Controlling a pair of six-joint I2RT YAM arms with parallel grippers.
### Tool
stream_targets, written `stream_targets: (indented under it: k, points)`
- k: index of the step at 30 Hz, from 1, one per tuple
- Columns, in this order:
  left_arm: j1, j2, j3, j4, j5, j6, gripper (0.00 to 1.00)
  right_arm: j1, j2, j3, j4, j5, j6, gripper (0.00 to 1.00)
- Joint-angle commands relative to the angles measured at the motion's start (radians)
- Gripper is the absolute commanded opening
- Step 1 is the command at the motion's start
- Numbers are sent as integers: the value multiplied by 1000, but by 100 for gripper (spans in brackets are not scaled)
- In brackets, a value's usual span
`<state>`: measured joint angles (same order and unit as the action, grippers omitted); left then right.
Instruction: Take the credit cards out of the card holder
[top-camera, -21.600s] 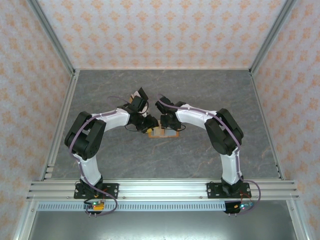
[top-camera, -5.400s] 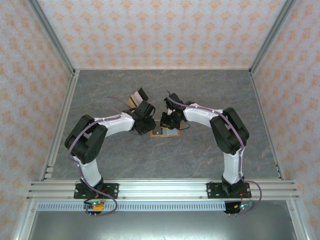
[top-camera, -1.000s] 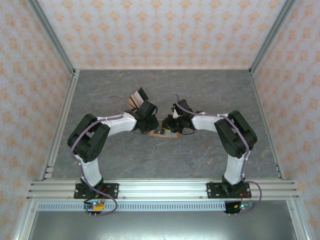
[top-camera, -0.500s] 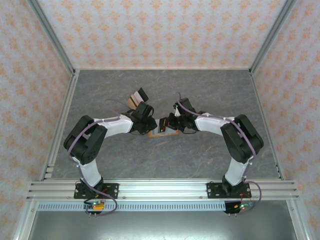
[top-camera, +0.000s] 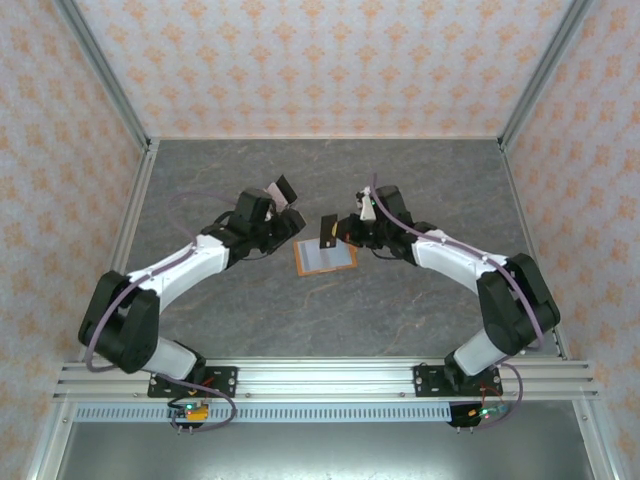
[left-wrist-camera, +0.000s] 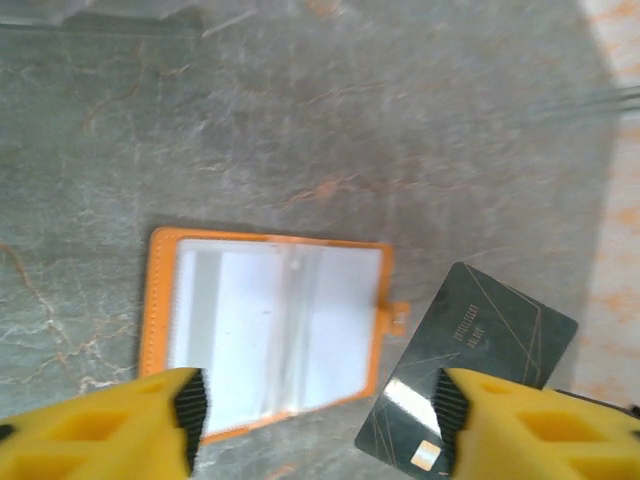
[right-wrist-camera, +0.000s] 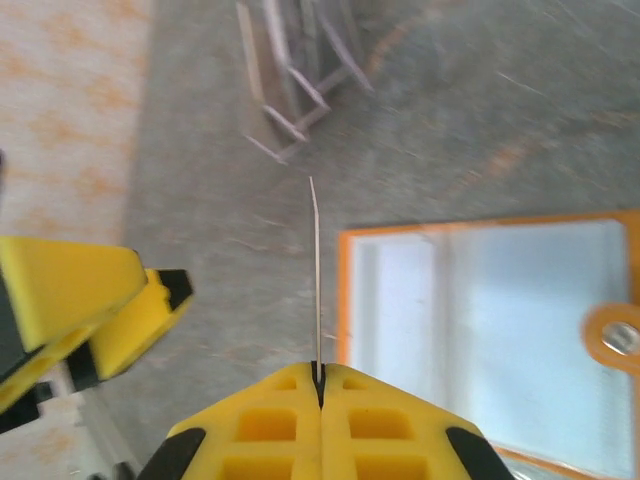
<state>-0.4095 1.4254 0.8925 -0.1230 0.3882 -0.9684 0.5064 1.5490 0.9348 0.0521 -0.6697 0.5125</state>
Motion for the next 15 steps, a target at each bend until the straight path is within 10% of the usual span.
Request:
stream_targets:
  k: [1,15]
  points:
    - [33,-51,-55,126,127,-35,76,-42,8,41,155,-178,94,0]
    - [43,-13,-46,394,308,-153,74,-97,77,75,526,-347,465,0]
